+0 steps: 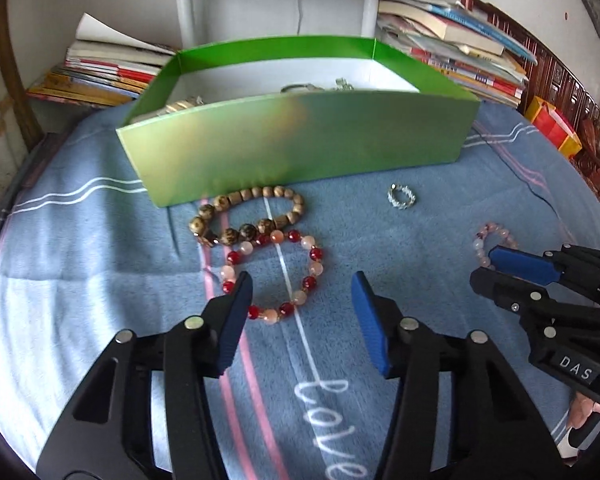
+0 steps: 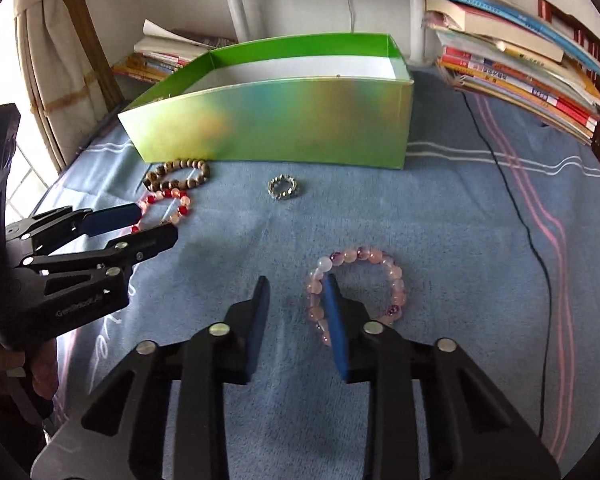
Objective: Organize jewelry
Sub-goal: 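Grasp the red-and-white beaded bracelet with the left tool while the right tool grasps the pink bracelet, then lift the red bracelet with the left tool while the right tool lifts the pink bracelet, then release the red bracelet into the green box while the right tool releases the pink bracelet, then withdraw both open tools back over the wooden bead bracelet and ring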
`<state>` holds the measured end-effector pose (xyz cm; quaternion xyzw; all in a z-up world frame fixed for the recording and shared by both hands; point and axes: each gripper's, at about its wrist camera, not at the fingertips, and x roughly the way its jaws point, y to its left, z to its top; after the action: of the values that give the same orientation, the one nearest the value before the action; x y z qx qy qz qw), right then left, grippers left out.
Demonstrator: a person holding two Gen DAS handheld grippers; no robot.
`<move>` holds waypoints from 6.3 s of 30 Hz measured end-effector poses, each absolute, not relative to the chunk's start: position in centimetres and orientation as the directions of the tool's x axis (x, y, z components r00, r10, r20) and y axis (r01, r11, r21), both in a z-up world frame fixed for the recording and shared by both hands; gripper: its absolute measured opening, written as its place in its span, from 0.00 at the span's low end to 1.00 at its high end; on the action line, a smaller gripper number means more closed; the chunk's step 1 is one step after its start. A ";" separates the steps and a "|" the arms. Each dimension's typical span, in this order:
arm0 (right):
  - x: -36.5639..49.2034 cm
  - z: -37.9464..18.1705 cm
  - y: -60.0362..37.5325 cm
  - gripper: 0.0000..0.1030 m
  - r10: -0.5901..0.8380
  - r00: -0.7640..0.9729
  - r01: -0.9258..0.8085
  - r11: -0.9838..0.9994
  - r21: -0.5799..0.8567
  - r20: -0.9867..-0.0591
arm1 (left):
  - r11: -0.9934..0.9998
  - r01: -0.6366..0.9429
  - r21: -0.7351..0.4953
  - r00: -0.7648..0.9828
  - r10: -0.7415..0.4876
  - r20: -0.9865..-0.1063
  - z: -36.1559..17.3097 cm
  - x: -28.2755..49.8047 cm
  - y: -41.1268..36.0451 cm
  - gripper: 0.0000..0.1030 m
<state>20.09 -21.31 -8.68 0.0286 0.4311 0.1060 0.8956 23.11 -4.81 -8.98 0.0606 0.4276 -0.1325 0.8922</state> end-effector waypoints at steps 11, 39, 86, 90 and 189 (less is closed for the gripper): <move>20.2 -8.9 -21.9 0.08 0.212 0.611 -0.145 0.977 0.156 -0.763 | 0.960 0.280 -0.009 0.605 -0.183 -0.775 -9.2 23.8 -4.7 0.08; 8.9 -1.7 -23.1 0.08 0.350 0.768 -0.225 0.932 0.285 -0.537 | 0.966 0.234 -0.110 0.764 -0.253 -0.594 -0.2 9.1 -1.2 0.07; 8.6 -2.8 -23.9 0.08 0.355 0.755 -0.213 0.928 0.306 -0.551 | 0.961 0.253 -0.111 0.727 -0.265 -0.633 -1.6 9.3 -1.7 0.07; 9.0 -2.9 -23.9 0.08 0.355 0.754 -0.213 0.928 0.305 -0.553 | 0.961 0.252 -0.113 0.726 -0.265 -0.635 -1.8 9.6 -1.7 0.07; 3.6 -3.5 -21.7 0.83 0.203 0.875 -0.136 0.975 0.178 -0.440 | 0.992 0.087 -0.087 0.838 -0.120 -0.533 -3.6 6.3 0.1 0.96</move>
<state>3.58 -21.73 -3.45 0.0708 0.2341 0.0877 0.9657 6.27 0.06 -3.57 -0.0296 0.2797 -0.0539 0.9581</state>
